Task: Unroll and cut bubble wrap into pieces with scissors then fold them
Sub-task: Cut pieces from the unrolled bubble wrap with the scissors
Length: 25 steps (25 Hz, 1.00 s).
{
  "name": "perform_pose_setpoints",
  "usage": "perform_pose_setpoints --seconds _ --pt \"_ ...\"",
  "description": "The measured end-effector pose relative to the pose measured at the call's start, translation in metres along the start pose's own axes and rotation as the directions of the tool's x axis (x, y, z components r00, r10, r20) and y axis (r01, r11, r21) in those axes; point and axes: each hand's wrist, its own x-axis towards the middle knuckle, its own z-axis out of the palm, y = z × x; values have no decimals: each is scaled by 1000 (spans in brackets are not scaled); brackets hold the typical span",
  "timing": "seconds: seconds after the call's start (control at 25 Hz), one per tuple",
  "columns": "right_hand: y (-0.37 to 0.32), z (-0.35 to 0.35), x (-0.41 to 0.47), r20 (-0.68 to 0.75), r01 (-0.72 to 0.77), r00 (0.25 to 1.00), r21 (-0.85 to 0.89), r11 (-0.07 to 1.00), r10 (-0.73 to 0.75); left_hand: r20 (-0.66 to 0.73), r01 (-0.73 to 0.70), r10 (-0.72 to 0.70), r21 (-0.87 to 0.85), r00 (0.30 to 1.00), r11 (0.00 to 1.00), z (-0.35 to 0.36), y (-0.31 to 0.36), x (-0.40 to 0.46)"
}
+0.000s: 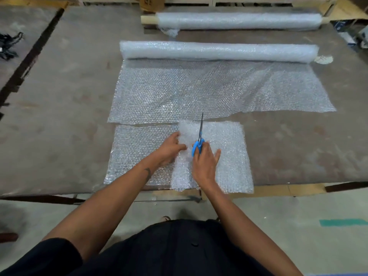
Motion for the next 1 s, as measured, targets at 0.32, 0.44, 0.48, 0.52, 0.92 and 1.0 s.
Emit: perform_pose_setpoints --seconds 0.32,0.44,0.48,0.52,0.92,1.0 --pt "-5 -15 5 -188 -25 982 21 999 28 77 -77 77 2 994 997 -5 13 -12" --pt "-13 -25 14 -284 -30 958 68 997 49 63 -124 124 -4 990 992 -1 14 -9" --pt "-14 -26 15 -286 -35 956 88 995 59 36 -154 152 66 988 986 -2 11 -9" --pt "-14 -26 16 -273 -46 959 104 993 73 1 -179 182 186 983 966 -2 8 -12" --pt "13 -2 7 33 35 999 -48 998 -34 55 -247 550 927 834 282 -12 -53 -11" --pt "12 -2 7 20 64 998 -64 996 -63 159 -241 467 963 870 122 -16 -64 -4"
